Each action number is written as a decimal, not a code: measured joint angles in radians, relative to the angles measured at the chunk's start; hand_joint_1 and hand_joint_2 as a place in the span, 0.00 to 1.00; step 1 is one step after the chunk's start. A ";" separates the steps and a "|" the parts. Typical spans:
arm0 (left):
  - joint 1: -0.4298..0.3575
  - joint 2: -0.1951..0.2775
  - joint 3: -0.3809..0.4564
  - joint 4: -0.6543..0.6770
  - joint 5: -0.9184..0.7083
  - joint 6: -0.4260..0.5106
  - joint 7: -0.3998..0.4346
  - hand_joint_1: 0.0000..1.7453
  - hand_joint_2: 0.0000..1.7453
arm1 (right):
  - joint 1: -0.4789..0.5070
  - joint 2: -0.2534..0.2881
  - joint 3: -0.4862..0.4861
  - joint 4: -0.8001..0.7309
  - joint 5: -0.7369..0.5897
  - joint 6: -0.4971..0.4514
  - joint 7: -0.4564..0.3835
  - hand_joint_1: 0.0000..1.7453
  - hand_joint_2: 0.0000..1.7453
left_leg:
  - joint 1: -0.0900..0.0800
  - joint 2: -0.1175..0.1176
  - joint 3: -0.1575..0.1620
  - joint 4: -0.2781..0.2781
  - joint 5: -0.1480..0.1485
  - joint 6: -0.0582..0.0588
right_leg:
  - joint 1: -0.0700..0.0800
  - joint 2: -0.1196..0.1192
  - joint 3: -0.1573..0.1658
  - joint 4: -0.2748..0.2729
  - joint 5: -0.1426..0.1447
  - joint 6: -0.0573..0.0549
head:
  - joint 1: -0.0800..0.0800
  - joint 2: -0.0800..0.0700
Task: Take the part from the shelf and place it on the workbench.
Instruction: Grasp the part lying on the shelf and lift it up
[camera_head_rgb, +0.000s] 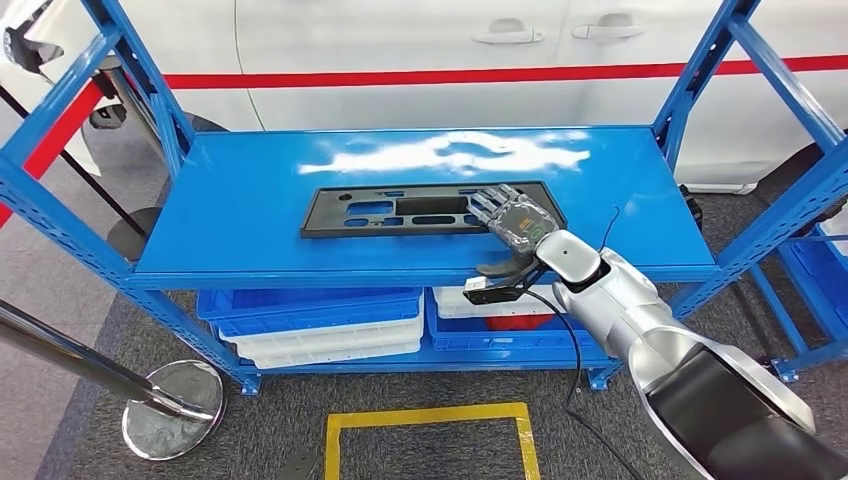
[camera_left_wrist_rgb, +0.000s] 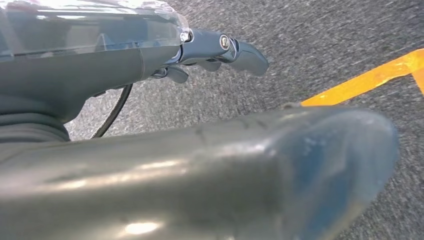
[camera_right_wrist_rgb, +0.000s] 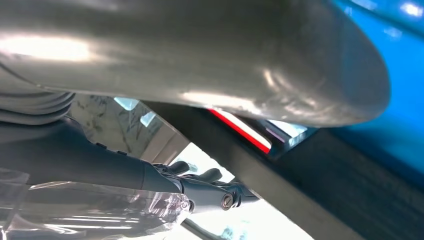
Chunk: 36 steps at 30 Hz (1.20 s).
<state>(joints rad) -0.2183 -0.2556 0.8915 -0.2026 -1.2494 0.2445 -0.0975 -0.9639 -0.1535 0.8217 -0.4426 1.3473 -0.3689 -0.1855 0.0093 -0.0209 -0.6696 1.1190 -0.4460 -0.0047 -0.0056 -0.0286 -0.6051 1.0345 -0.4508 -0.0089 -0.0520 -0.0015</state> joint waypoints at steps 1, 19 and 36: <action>-0.001 0.000 0.000 0.000 0.000 -0.001 -0.001 0.00 0.00 | -0.001 0.000 0.000 0.000 0.000 0.001 0.001 0.00 0.00 | -0.003 -0.003 0.023 -0.051 0.018 0.006 | 0.001 0.002 0.000 0.000 -0.001 0.004 | 0.000 0.000; 0.001 0.001 0.000 0.000 -0.006 -0.007 -0.007 0.00 0.00 | -0.007 0.063 -0.008 0.018 0.003 0.010 0.008 0.00 0.00 | -0.001 -0.001 0.072 -0.086 -0.006 0.005 | -0.011 0.005 -0.056 0.005 0.035 0.022 | 0.000 0.000; 0.003 0.003 -0.003 0.000 -0.010 -0.009 -0.015 0.00 0.00 | -0.001 0.007 -0.011 0.019 0.033 0.012 0.034 0.00 1.00 | -0.010 0.000 0.047 -0.096 0.023 0.029 | 0.001 0.006 -0.023 0.002 0.018 0.019 | -0.001 0.000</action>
<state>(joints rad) -0.2152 -0.2527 0.8881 -0.2026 -1.2592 0.2352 -0.1127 -0.9648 -0.1468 0.8103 -0.4236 1.3802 -0.3571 -0.1516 -0.0004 -0.0208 -0.6230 1.0232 -0.4229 0.0244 -0.0049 -0.0228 -0.6284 1.0364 -0.4326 0.0101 -0.0526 -0.0016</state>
